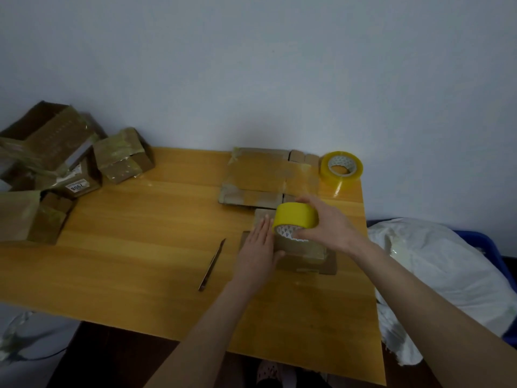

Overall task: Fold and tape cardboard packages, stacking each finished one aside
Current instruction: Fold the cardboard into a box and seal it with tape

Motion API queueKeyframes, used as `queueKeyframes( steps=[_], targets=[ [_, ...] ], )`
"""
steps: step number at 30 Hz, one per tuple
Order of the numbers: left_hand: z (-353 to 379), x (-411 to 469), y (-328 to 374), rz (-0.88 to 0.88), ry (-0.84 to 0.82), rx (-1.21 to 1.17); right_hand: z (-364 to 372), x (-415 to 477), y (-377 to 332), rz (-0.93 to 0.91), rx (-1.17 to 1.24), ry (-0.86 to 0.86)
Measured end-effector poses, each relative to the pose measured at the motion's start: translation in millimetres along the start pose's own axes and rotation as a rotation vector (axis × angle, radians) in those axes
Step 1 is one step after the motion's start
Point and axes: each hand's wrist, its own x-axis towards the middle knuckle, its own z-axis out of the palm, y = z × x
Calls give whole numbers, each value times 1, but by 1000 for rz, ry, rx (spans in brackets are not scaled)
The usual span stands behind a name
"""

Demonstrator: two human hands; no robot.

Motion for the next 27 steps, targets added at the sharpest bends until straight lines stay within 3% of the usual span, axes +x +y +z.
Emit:
queueKeyframes(
  steps=[4,12,15,18,23,27],
  targets=[
    [-4,3,5,-26,-18,55,-3,-10,19,27,150,76],
    [-6,8,2,-9,-80,114,-45,-11,23,31,-398,79],
    [-8,5,4,-18,-81,92,-53,-14,29,52,-449,26],
    [-11,3,7,-4,-55,40,-53,-17,37,20,-294,-17],
    [-7,9,40,-100,-52,217,-48,-37,69,23,379,37],
    [9,13,69,-141,-41,157,-39,-35,83,-21,342,68]
  ],
)
